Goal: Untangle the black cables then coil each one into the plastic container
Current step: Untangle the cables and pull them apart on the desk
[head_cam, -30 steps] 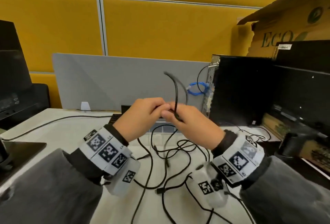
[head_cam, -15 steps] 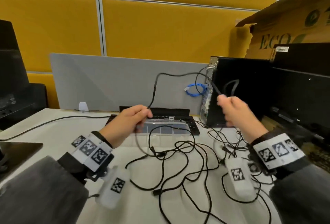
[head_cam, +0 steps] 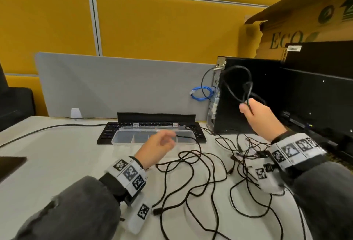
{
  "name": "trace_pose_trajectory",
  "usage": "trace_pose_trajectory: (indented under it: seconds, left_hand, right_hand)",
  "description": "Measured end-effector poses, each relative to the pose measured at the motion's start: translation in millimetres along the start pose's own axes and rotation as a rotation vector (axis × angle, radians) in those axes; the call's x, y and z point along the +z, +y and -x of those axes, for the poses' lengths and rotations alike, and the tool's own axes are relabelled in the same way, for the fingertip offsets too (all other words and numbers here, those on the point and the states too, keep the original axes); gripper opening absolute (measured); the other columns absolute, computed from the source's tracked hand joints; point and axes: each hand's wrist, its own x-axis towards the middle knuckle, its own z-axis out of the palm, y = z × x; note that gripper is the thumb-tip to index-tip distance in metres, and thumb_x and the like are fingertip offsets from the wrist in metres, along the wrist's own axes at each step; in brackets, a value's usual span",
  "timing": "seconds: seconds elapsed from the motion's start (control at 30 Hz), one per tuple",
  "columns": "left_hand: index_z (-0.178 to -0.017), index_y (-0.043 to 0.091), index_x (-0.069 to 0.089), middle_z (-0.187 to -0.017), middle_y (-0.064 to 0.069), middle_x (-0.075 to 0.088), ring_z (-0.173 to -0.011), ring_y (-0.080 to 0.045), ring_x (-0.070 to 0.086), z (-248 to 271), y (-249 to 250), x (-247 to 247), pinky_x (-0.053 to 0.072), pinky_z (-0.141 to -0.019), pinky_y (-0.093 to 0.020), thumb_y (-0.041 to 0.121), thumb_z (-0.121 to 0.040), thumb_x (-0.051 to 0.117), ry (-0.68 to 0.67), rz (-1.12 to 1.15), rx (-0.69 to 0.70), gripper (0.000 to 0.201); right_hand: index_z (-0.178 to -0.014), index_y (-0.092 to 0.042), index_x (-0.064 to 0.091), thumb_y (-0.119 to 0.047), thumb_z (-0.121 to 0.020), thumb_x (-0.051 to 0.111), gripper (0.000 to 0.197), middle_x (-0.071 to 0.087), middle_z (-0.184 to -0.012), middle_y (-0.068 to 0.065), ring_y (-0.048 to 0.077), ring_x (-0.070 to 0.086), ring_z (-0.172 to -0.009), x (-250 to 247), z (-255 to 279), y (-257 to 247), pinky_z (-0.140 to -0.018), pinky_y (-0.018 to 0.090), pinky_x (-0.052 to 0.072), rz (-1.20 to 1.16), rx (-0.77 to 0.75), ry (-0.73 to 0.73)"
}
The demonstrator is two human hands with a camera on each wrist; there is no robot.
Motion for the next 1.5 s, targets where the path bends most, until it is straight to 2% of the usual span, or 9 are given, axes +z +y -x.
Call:
trace_pose_trajectory:
  seconds: [0.17,0.37,0.47,0.57,0.8,1.0,1.13,1.3,1.5]
  left_hand:
    - [-0.141,0.035,0.028,-0.138,0.002,0.046,-0.117,-0.016,0.051,-10,-30,10,0.038,-0.102,-0.030,0.042,-0.087,0.058,-0.481,-0.648,-0.185,0.061]
    - [-0.124,0.025,0.052,-0.114,0.000,0.058,-0.096,-0.012,0.053,-15,-32,3,0.042,-0.089,-0.024,0.035,-0.093,0.051,-0.406,-0.689,-0.157,0.032]
    - [-0.098,0.027,0.064,-0.107,0.007,0.059,-0.095,-0.008,0.053,-8,-33,-11,0.041,-0.084,-0.022,0.036,-0.094,0.049,-0.339,-0.577,-0.105,0.018]
    - [-0.077,0.026,0.064,-0.087,0.009,0.062,-0.074,-0.007,0.053,6,-37,-38,0.041,-0.065,-0.020,0.040,-0.091,0.052,-0.145,-0.426,-0.094,0.023]
    - [-0.064,0.017,0.065,-0.062,-0.003,0.057,-0.062,-0.021,0.052,34,-54,-123,0.035,-0.058,-0.027,0.048,-0.083,0.059,0.243,-0.433,-0.214,0.037]
    - [-0.068,0.023,0.060,-0.078,-0.004,0.060,-0.074,-0.018,0.052,43,-56,-148,0.045,-0.073,-0.035,0.048,-0.085,0.058,0.364,-0.654,-0.359,0.030]
    - [-0.116,0.033,0.051,-0.125,-0.006,0.047,-0.116,-0.026,0.043,48,-41,-118,0.046,-0.084,-0.041,0.052,-0.087,0.051,0.325,-0.966,-0.351,0.035]
    - [-0.127,0.036,0.043,-0.128,0.005,0.043,-0.117,-0.016,0.044,51,10,-52,0.046,-0.086,-0.035,0.053,-0.091,0.043,0.181,-0.897,-0.008,0.040]
    - [-0.130,0.036,0.040,-0.129,0.008,0.045,-0.122,-0.012,0.042,45,30,32,0.039,-0.100,-0.035,0.052,-0.089,0.048,-0.282,-0.676,0.161,0.045]
  right_hand:
    - [-0.146,-0.007,0.021,-0.037,-0.087,0.062,0.078,0.029,-0.150,0.012,0.025,0.032,-0.136,6,0,59,-0.109,0.033,0.030,0.526,0.280,-0.582]
    - [-0.118,-0.024,0.054,-0.042,-0.095,0.043,0.031,0.064,-0.105,0.000,0.011,0.061,-0.075,29,31,29,-0.067,0.028,0.052,0.354,0.032,-0.304]
    - [-0.127,-0.031,0.047,-0.053,-0.089,0.047,0.044,0.055,-0.119,-0.006,0.000,0.054,-0.077,56,52,-1,-0.064,0.016,0.044,0.188,-0.055,-0.775]
    - [-0.134,-0.034,0.040,-0.055,-0.085,0.054,0.055,0.049,-0.127,-0.005,0.013,0.050,-0.108,84,61,7,-0.094,0.031,0.043,0.391,-0.117,-1.072]
    - [-0.092,-0.028,0.056,-0.031,-0.085,0.062,0.010,0.048,-0.086,-0.014,0.008,0.048,-0.085,78,50,43,-0.072,0.014,0.040,0.450,-0.080,-1.037]
    - [-0.091,-0.021,0.053,-0.026,-0.095,0.042,0.013,0.056,-0.105,0.000,0.016,0.051,-0.094,72,44,58,-0.086,0.027,0.040,0.777,-0.088,-0.898]
    - [-0.076,-0.029,0.044,-0.043,-0.093,0.046,0.022,0.056,-0.093,-0.005,0.011,0.048,-0.080,66,50,41,-0.075,0.022,0.041,0.589,-0.081,-0.894]
    - [-0.086,-0.022,0.061,-0.073,-0.074,0.052,0.053,0.058,-0.074,-0.010,0.008,0.053,-0.065,57,82,-12,-0.063,0.021,0.045,0.350,-0.026,-1.211]
    - [-0.088,-0.018,0.062,-0.037,-0.088,0.055,0.020,0.059,-0.069,-0.008,0.012,0.053,-0.058,63,108,-22,-0.061,0.025,0.045,0.387,-0.238,-1.192]
